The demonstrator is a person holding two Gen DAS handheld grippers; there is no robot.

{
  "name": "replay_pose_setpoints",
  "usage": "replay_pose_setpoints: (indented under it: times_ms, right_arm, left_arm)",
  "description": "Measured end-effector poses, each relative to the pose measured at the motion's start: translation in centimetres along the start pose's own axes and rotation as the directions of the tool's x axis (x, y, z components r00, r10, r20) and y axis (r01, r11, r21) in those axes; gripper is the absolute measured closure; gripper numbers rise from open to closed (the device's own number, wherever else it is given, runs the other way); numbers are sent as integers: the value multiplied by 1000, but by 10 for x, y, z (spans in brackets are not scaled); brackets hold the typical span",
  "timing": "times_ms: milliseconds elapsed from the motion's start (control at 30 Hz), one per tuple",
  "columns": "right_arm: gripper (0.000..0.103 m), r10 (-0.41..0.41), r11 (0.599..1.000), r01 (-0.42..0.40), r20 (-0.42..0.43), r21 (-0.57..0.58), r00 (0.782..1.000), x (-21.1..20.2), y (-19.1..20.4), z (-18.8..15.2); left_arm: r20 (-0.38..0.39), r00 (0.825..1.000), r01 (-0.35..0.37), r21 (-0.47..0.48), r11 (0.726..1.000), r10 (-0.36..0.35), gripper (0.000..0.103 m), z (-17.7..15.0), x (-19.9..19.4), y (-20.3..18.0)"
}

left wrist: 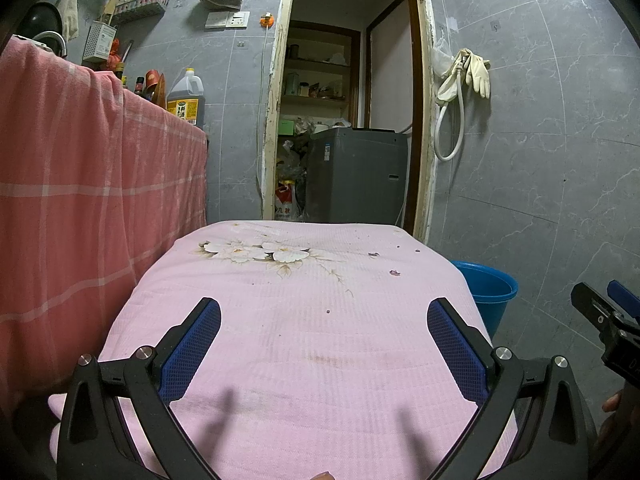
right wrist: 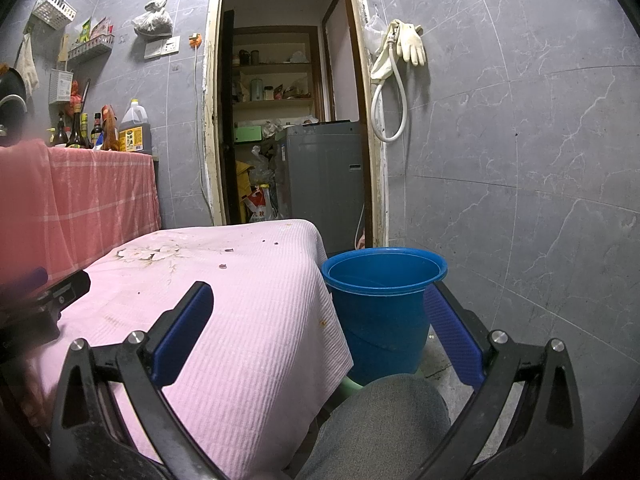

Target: Collect trash

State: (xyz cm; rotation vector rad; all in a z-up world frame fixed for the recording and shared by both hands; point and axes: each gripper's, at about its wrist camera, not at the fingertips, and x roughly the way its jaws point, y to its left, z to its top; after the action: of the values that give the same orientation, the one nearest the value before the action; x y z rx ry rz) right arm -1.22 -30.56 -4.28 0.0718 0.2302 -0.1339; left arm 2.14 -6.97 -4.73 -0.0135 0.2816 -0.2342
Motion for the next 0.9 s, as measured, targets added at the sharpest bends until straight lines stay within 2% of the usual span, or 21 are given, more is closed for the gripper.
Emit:
replay_pose_setpoints:
  times_ms: [900]
  right_arm:
    - [0, -1, 1000, 1, 0, 0, 1000, 0, 0, -1]
  left_arm:
    - [0, 1000, 2, -2, 1000, -2, 2, 0, 0, 3]
